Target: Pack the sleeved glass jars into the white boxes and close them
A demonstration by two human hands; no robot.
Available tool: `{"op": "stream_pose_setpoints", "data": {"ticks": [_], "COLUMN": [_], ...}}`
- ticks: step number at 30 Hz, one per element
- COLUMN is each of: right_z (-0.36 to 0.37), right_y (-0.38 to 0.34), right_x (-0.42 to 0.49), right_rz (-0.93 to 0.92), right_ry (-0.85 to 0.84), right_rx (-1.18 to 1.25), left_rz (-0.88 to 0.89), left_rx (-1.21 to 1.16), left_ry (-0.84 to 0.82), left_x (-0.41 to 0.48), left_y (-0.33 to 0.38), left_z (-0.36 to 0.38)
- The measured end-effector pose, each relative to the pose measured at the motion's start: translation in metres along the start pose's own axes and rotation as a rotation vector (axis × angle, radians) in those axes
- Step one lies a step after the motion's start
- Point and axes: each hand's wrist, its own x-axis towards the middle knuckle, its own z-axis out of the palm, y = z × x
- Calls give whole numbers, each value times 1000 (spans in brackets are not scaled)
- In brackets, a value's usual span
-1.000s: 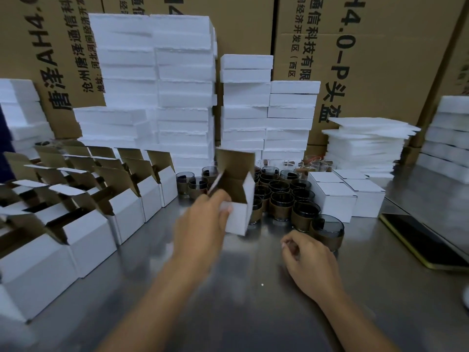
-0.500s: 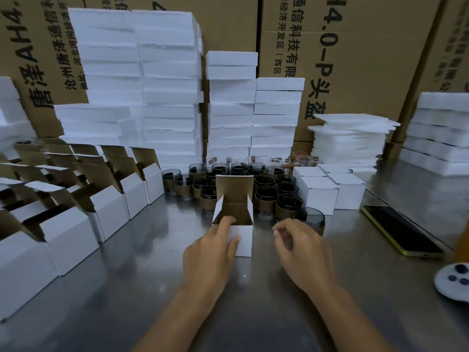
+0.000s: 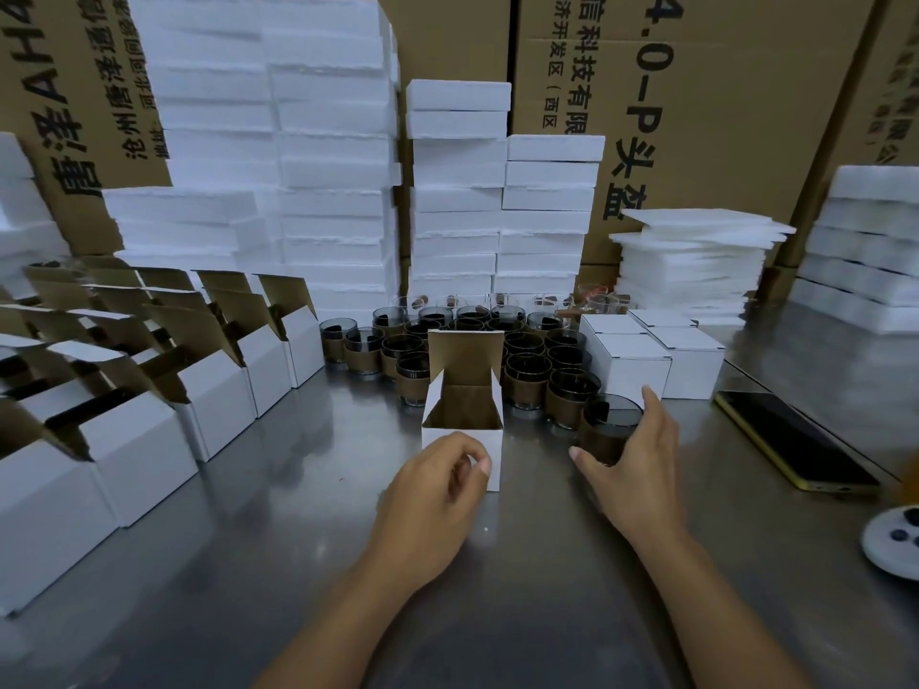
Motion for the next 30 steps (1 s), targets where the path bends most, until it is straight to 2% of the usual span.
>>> {"op": "stream_pose_setpoints", "data": {"ticks": [5,10,15,19,24,26,30], "right_z": [2,2,-4,-17,-13,-8,-1], "right_y": [3,2,-7,-30,-57,-63,-66], "right_x": [7,6,-1,-18,-46,-54,-64], "right_rz": [83,103,12,-101,34,68,92], "right_ry": [-63,-18,39,101,-45,-125,-241], "right_rx": [-3,-62,-69,253,793,881,884], "left_rz": [-47,-94,-126,-151,-220,-248,-295], "left_rx": [-39,-61,-85,-150,-436,-541,-674], "left_ry": [-2,-15,-19,23,43,26,-43], "left_x": [2,2,1,-1,0,0,-6], "left_y": [-6,-9,-4,2,16,20,25], "left_z": [2,3,0,-5,-12,-15,-17]}}
